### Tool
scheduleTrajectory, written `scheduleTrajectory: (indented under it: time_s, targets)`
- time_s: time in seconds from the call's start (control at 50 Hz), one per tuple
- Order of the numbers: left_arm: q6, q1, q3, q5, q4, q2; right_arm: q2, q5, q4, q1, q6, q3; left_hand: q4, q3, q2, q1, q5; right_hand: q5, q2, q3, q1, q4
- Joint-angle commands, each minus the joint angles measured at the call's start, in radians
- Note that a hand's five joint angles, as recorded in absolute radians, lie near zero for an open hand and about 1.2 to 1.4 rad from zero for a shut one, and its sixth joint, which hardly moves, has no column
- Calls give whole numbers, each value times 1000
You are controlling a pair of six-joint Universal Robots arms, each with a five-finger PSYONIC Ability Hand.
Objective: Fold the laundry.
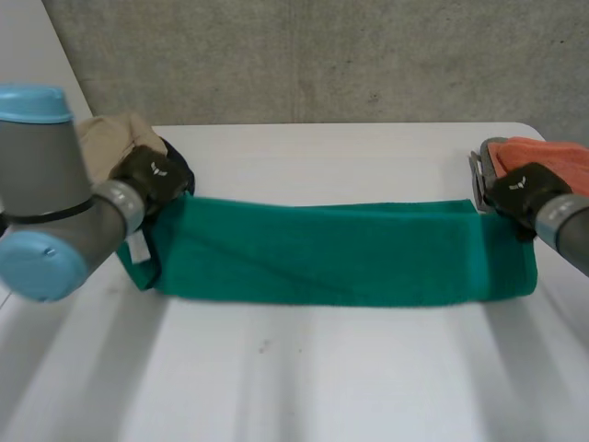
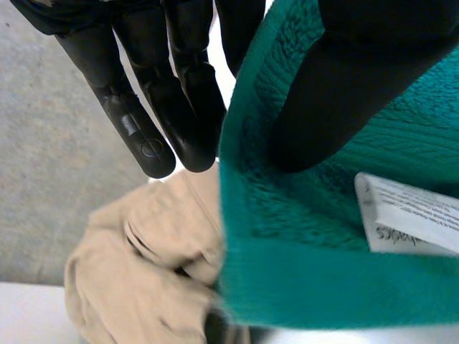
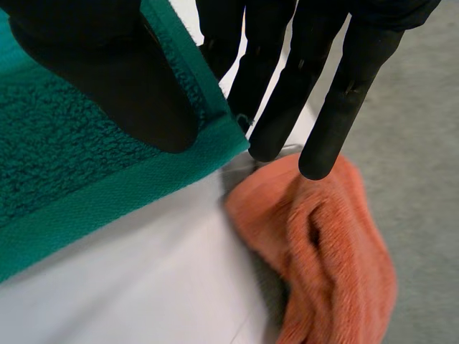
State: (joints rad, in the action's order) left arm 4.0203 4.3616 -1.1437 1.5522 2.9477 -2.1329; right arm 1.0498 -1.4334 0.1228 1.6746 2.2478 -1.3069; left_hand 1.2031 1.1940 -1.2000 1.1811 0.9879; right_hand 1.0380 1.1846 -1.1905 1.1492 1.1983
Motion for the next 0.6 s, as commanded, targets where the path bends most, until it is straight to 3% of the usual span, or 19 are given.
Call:
scheduleTrajectory:
  time_s: [0.02,0.22,0.46,0.48,0.5,0.52,0.54,0.6]
  targets:
    - [-9,-22,260,-40,13,-218,-166,-73,-130,51,61,173,193,202,-196,215,234,184,212,-206,247,198]
    - [25,-31,577,-29,48,-510,-362,-122,-336,111,39,330,193,202,-196,215,234,184,212,-206,247,198]
    - [25,-39,624,-4,185,-558,-429,-157,-517,128,3,348,121,130,-124,143,161,184,212,-206,247,198]
    - [23,-43,616,-9,198,-556,-433,-162,-517,129,-5,351,-389,-379,385,-367,-348,-32,-4,10,32,-18]
    - [23,-45,610,-11,205,-553,-438,-167,-517,129,-10,354,-728,-719,725,-706,-687,-374,-346,352,-311,-360]
    - [31,-51,599,-6,218,-549,-444,-183,-519,137,-20,354,-1029,-1019,1025,-1007,-988,-935,-907,913,-872,-921]
    - [31,-54,595,-6,226,-545,-447,-196,-520,140,-27,354,-1029,-1019,1025,-1007,-988,-1038,-1010,1016,-975,-1024]
    - [26,-60,576,-3,286,-527,-445,-252,-525,145,-54,356,-1029,-1019,1025,-1007,-988,-1038,-1010,1016,-975,-1024]
